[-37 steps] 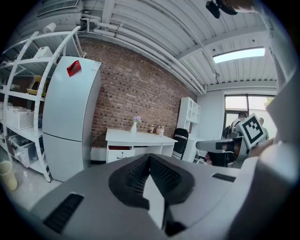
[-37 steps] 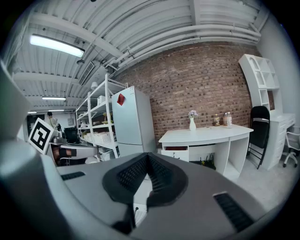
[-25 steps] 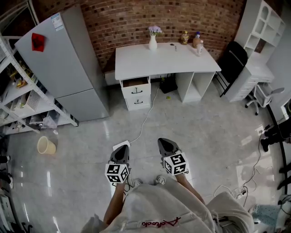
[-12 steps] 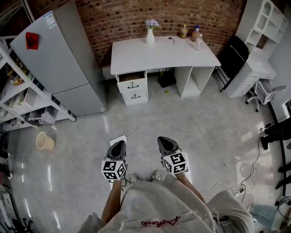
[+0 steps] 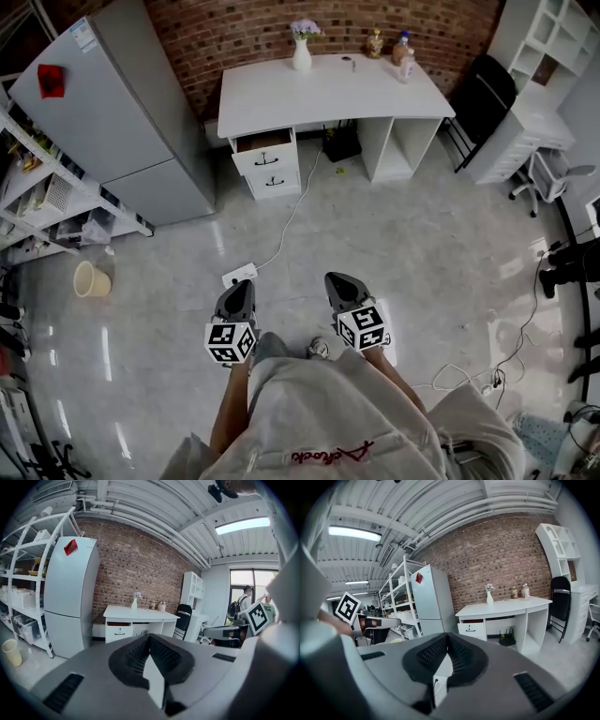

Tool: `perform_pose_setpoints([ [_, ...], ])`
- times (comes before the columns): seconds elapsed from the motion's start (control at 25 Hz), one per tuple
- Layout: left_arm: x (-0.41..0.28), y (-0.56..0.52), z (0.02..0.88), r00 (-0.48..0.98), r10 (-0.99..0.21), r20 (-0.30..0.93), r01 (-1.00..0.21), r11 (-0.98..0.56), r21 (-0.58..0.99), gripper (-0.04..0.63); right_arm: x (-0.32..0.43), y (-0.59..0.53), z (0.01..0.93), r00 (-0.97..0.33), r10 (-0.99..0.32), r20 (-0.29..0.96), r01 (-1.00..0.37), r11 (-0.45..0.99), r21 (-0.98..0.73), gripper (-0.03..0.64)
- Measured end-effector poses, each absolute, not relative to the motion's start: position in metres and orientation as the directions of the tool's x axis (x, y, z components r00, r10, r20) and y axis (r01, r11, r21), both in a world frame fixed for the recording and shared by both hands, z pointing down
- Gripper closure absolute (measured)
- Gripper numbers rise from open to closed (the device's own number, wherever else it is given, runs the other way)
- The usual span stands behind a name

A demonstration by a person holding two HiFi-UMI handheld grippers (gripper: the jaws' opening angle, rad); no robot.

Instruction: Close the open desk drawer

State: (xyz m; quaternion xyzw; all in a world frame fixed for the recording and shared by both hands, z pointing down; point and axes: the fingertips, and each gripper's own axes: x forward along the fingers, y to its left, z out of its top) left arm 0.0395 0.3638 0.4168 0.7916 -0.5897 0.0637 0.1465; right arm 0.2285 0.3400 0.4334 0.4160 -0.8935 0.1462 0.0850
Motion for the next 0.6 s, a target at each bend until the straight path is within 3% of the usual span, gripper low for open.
perform_pose_setpoints([
  [0.6, 0.029, 0.337, 0.428, 0.278, -0.918, 0.282, -0.956, -0.237, 0.171, 0.583, 0.219, 0.314, 0.446, -0.656, -0.698, 0.287, -0.754, 0.625, -0.202, 0.598],
])
